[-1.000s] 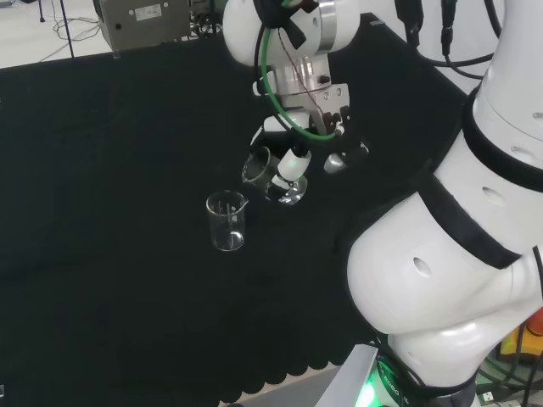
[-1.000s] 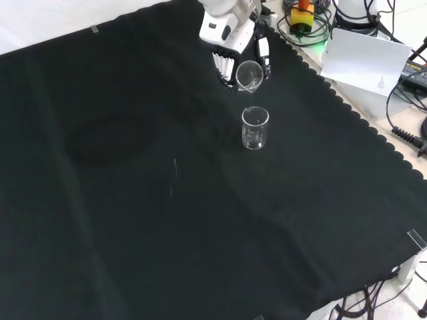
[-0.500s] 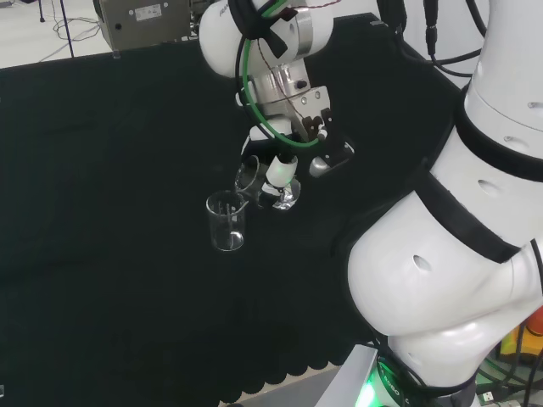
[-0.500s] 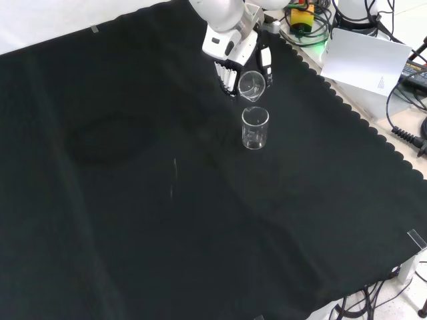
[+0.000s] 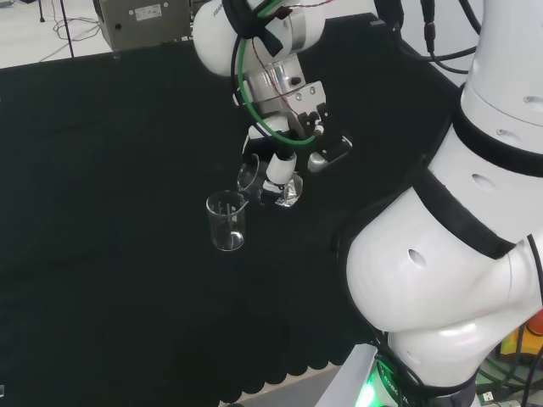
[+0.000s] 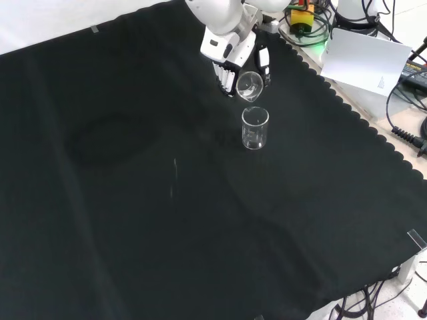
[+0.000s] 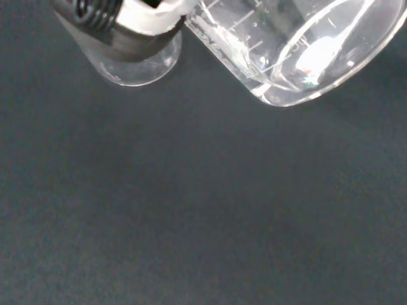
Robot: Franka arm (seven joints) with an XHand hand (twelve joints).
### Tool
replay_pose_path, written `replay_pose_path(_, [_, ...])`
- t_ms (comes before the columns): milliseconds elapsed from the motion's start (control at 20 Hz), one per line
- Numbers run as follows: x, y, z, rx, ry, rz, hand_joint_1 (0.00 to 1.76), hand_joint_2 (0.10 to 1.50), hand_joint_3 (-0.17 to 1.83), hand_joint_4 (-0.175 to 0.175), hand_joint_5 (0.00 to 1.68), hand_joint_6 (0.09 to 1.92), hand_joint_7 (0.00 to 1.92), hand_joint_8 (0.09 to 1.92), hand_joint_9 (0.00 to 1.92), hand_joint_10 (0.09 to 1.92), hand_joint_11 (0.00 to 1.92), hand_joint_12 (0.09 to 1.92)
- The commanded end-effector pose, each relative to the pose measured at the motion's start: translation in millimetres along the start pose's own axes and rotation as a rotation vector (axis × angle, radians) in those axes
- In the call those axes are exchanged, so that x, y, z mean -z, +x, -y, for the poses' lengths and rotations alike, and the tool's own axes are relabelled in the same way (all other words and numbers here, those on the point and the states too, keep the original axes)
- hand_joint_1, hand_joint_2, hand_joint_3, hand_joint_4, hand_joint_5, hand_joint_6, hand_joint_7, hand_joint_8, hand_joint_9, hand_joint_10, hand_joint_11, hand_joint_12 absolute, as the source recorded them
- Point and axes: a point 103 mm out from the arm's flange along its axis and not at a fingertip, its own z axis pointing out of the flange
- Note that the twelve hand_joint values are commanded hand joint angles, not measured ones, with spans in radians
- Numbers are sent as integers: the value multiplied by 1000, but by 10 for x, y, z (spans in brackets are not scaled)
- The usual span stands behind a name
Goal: Pour the water from the handheld beaker into the one on the table.
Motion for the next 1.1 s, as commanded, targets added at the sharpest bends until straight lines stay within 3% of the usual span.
replay_pose_path(50, [92,157,-57,-19,66,95,1272,1147,-175,-110,940,1074,1221,796,1348,1013,1137,1058])
replay_pose_path(550, [195,323,-59,-43,108,197,1271,1149,-175,-112,936,1080,1216,806,1348,1021,1143,1063])
replay_pose_path(1100, [237,409,-89,-84,162,255,1271,1150,-175,-112,933,1084,1214,811,1350,1026,1147,1067])
